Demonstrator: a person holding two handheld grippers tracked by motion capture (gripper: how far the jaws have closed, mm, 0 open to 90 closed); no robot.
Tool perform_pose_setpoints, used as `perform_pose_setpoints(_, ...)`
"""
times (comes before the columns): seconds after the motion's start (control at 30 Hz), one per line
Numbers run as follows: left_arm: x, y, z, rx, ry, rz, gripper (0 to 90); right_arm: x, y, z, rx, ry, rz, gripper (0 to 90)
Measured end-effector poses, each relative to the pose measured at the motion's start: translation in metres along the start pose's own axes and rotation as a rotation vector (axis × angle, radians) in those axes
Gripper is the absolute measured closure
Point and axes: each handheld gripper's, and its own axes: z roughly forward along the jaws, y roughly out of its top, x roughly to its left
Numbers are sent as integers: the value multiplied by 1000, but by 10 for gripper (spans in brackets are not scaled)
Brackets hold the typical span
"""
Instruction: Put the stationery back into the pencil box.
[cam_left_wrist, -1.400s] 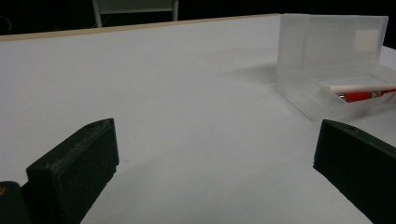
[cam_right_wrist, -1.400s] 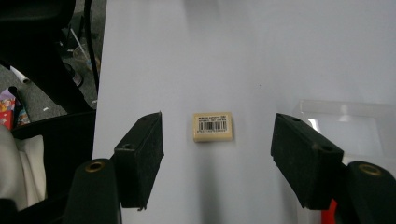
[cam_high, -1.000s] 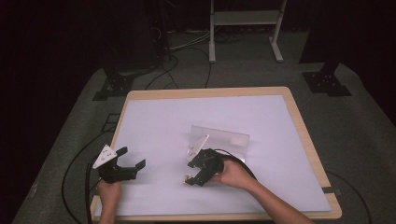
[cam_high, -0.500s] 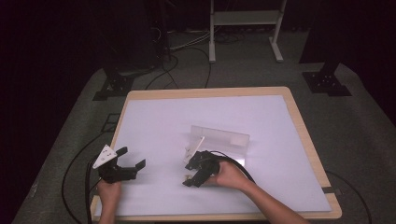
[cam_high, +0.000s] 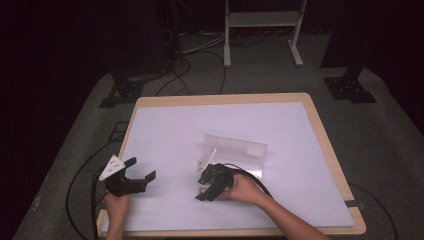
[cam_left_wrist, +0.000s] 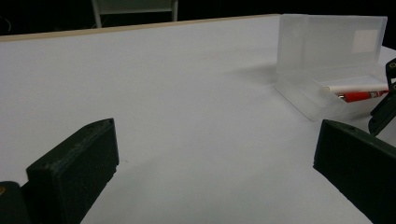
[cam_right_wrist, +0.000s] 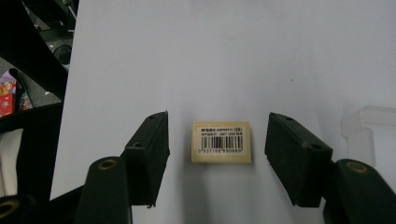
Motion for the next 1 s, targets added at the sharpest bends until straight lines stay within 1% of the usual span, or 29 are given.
perform_pose_setpoints(0.1,0,0,0,1,1,-1,0,0,0,1,6,1,3,403)
perform_pose_setpoints(0.3,0,0,0,1,0,-1,0,0,-1,5,16,0,-7,444)
perform_pose_setpoints(0.4,0,0,0,-1,0,-2,0,0,-1,5,15,-5,-15,482)
perform_pose_setpoints(0.43,0,0,0,0,0,-2,0,1,-1,5,15,-6,-18,510)
perform_pose_setpoints(0.53,0,0,0,1,0,2,0,1,0,5,17,-5,-20,528)
perform_pose_setpoints(0.63,0,0,0,1,1,3,0,1,-1,5,17,-10,-26,569)
perform_pose_setpoints(0.83,0,0,0,0,1,-1,0,1,-1,4,24,-4,-24,581)
perform_pose_setpoints(1.0,0,0,0,0,1,1,0,2,0,4,30,3,-36,584)
